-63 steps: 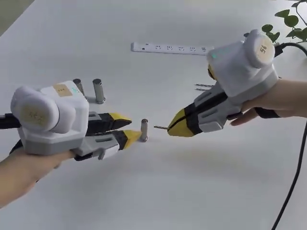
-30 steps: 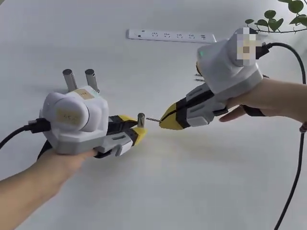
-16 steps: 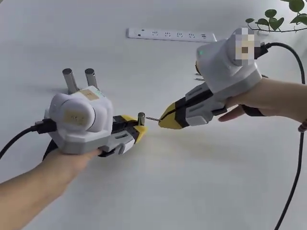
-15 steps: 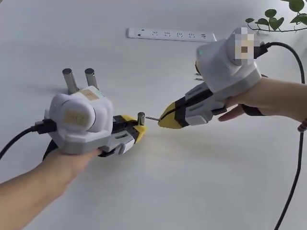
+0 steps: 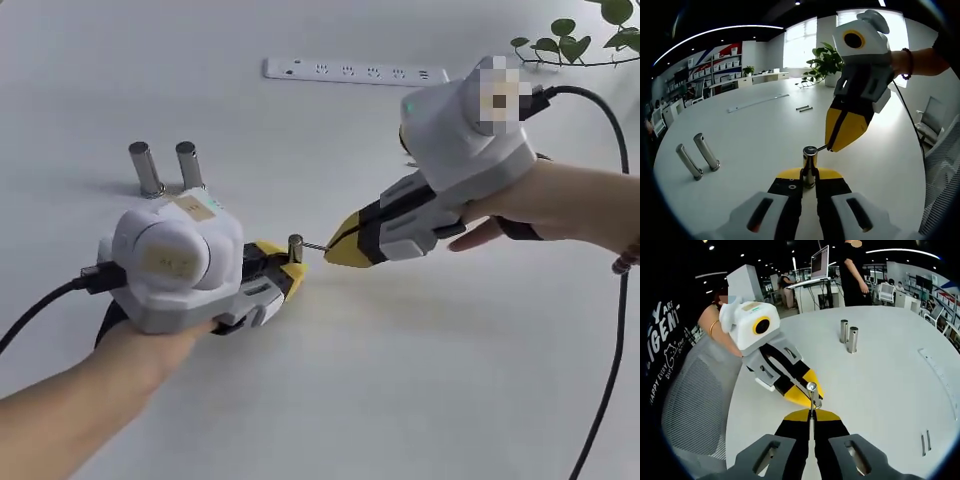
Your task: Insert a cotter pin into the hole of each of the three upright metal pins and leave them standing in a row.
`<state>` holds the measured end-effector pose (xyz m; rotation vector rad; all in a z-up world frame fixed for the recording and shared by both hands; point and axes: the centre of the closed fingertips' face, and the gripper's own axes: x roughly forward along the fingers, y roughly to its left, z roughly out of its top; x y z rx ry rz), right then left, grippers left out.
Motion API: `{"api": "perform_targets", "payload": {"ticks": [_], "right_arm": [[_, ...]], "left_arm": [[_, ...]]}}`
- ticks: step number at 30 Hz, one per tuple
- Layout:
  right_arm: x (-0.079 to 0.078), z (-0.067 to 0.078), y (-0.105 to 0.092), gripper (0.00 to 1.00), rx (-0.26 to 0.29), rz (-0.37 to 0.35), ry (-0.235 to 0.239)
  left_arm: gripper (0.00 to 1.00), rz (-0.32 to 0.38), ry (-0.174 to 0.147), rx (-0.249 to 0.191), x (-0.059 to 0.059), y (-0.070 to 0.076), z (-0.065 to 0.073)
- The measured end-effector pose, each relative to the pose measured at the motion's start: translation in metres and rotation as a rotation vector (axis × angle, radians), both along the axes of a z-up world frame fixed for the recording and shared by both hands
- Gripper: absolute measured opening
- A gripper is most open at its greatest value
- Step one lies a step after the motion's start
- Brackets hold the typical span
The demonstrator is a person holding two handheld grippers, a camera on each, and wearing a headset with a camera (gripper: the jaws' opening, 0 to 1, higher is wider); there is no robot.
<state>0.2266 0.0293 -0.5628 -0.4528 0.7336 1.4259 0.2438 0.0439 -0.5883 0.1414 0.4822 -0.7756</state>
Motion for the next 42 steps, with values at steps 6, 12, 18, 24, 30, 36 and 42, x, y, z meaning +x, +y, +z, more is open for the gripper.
{"api": "perform_targets", "payload": {"ticks": [6, 12, 18, 24, 30, 36, 42], "right_arm": [[0.0, -0.001, 0.002, 0.0, -0.021, 0.013, -0.02], [0.001, -0.002, 0.002, 0.0, -0.024, 0.012, -0.023], [-0.002, 0.0, 0.004, 0.0, -0.034, 0.028, -0.047], [0.0, -0.001, 0.007, 0.0, -0.036, 0.025, -0.055], [0.0, -0.001, 0.01, 0.0, -0.036, 0.036, -0.069], [-0.001, -0.001, 0.011, 0.01, -0.026, 0.023, -0.061], [-0.002, -0.003, 0.007, 0.07, -0.044, 0.02, -0.059]], "left_arm": [[0.07, 0.008, -0.008, 0.01, 0.001, 0.0, -0.002], [0.07, 0.015, -0.011, 0.013, 0.0, 0.0, -0.002], [0.07, 0.005, -0.017, 0.023, 0.0, 0.0, -0.003], [0.07, 0.006, -0.017, 0.023, 0.0, -0.001, -0.003], [0.07, 0.006, -0.021, 0.027, -0.001, 0.0, -0.003], [0.07, 0.01, -0.021, 0.025, -0.001, 0.0, -0.003], [0.07, 0.014, -0.021, 0.026, -0.001, 0.0, -0.003]]}}
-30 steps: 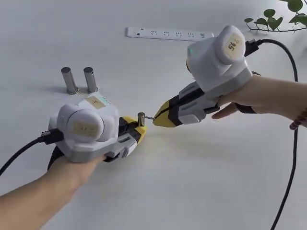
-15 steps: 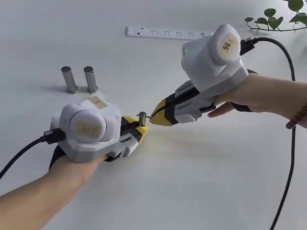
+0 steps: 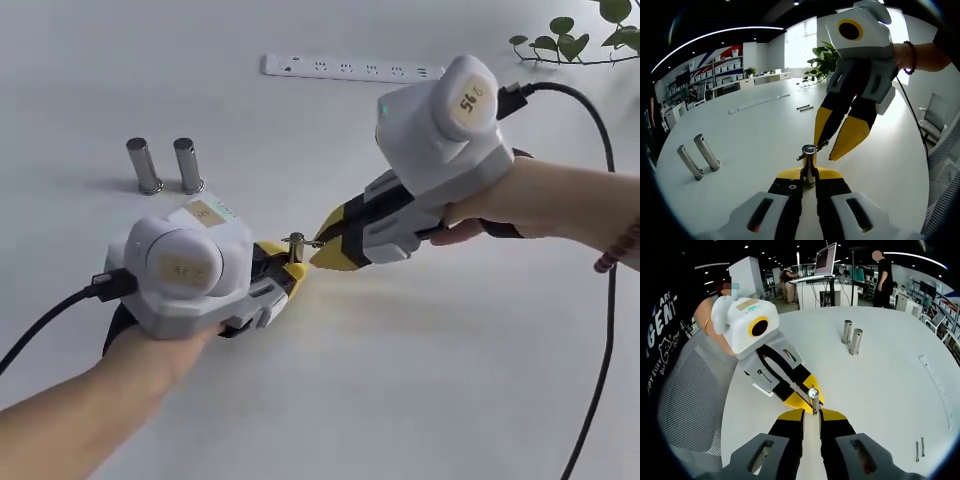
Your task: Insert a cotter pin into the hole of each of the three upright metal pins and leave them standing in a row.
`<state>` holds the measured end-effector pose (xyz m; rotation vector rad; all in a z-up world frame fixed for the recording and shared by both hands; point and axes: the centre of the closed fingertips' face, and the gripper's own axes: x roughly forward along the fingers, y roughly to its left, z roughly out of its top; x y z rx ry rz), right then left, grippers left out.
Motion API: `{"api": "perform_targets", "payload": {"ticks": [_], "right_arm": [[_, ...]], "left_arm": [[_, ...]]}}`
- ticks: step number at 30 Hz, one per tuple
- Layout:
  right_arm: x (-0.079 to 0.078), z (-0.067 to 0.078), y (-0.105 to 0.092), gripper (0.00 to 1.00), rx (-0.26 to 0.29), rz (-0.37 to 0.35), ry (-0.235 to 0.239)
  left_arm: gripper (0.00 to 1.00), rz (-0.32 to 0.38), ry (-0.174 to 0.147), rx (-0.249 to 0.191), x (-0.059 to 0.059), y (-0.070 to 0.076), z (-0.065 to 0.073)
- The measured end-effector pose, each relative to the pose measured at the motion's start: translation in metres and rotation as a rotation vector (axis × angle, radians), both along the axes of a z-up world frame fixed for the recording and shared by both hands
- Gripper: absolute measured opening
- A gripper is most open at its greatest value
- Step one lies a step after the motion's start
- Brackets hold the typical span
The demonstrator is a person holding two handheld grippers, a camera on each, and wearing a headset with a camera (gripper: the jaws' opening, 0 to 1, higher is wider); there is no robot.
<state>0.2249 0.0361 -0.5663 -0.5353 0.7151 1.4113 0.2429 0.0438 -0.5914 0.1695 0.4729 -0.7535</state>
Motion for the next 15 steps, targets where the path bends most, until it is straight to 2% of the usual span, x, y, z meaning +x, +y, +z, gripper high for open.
{"api": "perform_targets", "payload": {"ticks": [7, 11, 15], "right_arm": [[0.0016, 0.0034, -0.0063, 0.0, -0.005, -0.029, 0.008], [0.0038, 0.0045, -0.0069, 0.0, -0.008, -0.051, 0.008], [0.0024, 0.0042, -0.0043, 0.0, -0.012, -0.043, 0.004]], "left_arm": [[0.07, 0.003, -0.001, -0.001, 0.0, 0.0003, -0.0006], [0.07, 0.004, -0.004, 0.001, 0.0001, 0.0003, -0.001], [0.07, 0.003, -0.007, 0.004, -0.0001, 0.0, -0.0009]]}}
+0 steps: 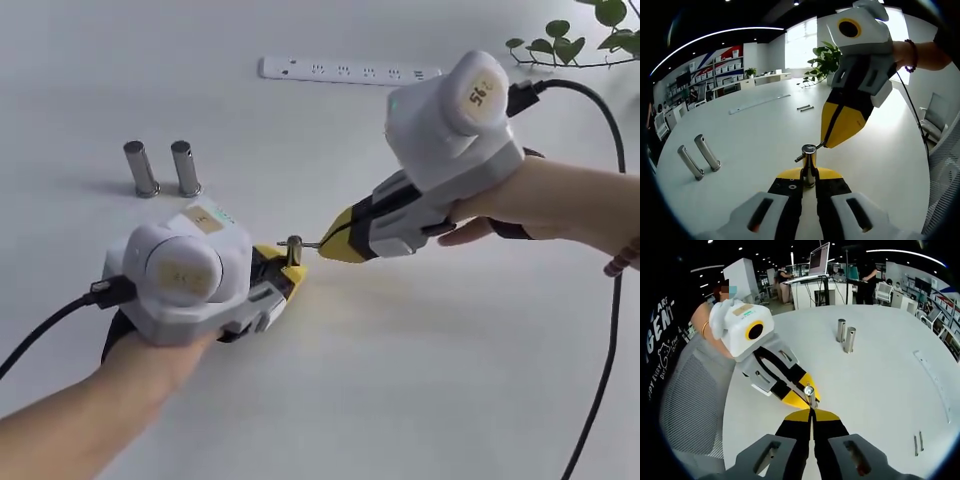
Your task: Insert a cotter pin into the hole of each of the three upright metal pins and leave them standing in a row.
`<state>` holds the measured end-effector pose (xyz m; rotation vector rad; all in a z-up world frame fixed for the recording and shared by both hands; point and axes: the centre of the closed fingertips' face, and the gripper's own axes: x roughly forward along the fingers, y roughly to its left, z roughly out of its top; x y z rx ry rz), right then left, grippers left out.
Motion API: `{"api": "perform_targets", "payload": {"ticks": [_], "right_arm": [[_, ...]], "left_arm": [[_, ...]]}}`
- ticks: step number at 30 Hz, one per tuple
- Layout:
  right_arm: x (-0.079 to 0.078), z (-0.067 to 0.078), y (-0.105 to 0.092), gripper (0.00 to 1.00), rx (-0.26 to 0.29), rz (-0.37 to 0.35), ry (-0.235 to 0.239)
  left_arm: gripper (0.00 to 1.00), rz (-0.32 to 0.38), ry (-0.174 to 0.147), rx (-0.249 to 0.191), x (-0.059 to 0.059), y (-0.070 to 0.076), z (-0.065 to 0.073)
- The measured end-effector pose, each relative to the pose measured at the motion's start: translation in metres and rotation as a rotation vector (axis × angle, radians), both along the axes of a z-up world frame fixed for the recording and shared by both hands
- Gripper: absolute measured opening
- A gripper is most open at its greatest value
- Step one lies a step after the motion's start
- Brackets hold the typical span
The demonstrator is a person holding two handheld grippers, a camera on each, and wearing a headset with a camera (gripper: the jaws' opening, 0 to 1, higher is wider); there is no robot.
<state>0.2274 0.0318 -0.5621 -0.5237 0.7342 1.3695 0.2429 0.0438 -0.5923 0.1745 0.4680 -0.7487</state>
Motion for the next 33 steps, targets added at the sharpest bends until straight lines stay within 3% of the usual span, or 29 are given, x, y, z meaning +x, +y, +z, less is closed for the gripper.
{"api": "perform_targets", "payload": {"ticks": [25, 27, 33], "right_arm": [[-0.001, -0.002, 0.008, 0.0, 0.001, 0.001, 0.01], [-0.001, -0.001, 0.007, 0.04, 0.0, 0.005, 0.0], [-0.003, 0.014, 0.015, 0.11, 0.089, -0.02, 0.027]], "left_arm": [[0.07, 0.008, -0.003, 0.0, 0.0, -0.001, 0.0], [0.07, 0.01, -0.003, 0.0, 0.0, -0.002, 0.001], [0.07, 0.019, 0.0, -0.003, 0.001, -0.002, 0.001]]}}
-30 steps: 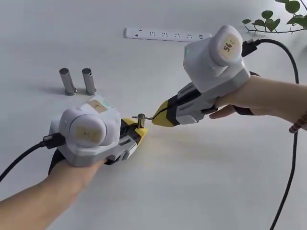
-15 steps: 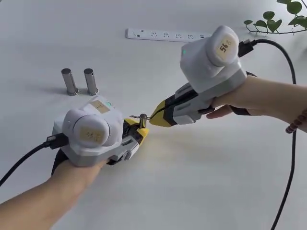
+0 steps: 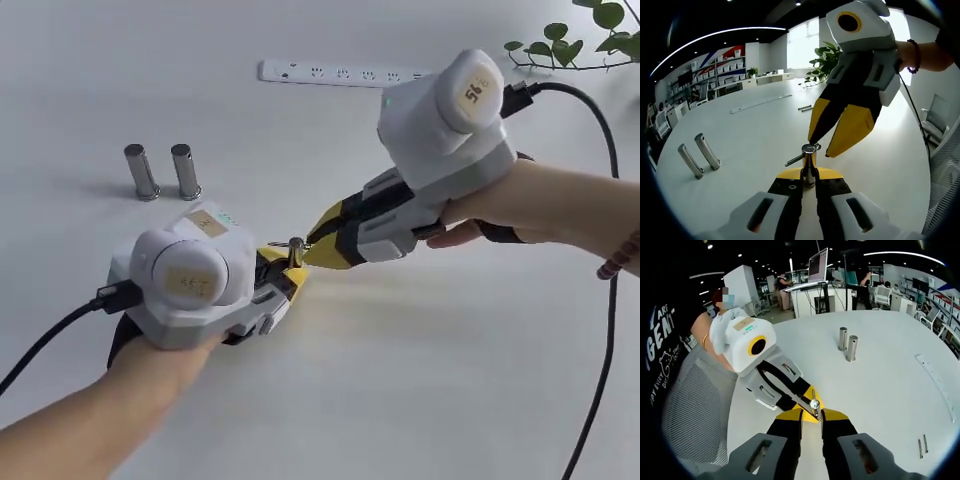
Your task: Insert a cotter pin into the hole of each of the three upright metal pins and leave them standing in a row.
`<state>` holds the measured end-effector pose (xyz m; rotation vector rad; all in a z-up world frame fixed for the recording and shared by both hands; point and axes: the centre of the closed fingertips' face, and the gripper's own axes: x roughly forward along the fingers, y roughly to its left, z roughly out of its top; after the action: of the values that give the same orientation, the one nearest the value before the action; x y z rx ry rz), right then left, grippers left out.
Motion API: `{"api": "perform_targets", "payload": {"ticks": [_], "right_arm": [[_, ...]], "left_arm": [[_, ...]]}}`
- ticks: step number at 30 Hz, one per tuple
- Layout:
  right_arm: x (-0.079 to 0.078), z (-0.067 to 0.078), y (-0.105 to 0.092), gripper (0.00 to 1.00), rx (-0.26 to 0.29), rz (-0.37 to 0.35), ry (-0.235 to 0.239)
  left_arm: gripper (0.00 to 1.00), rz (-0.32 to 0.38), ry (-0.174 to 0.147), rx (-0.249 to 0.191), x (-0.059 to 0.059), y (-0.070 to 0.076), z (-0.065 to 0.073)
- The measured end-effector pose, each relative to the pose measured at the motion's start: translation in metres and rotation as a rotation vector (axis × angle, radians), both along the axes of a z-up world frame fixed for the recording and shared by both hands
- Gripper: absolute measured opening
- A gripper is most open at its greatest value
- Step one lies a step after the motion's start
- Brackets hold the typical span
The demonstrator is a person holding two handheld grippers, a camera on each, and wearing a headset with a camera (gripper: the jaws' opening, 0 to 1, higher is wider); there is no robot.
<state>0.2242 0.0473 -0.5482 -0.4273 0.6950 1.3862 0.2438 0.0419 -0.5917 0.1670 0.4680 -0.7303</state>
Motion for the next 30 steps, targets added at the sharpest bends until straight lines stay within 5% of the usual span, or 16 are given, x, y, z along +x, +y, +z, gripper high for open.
{"api": "perform_targets", "payload": {"ticks": [5, 16, 30], "right_arm": [[0.004, 0.002, 0.008, 0.11, 0.029, -0.002, -0.037], [0.01, -0.013, 0.008, 0.05, -0.023, 0.024, -0.104], [0.012, -0.012, 0.015, 0.05, 0.004, 0.027, -0.108]], "left_arm": [[0.07, 0.004, -0.001, 0.0, 0.0, 0.0, 0.0], [0.07, 0.009, 0.001, -0.004, 0.001, -0.001, 0.0], [0.07, 0.036, 0.023, -0.012, 0.001, 0.004, 0.001]]}}
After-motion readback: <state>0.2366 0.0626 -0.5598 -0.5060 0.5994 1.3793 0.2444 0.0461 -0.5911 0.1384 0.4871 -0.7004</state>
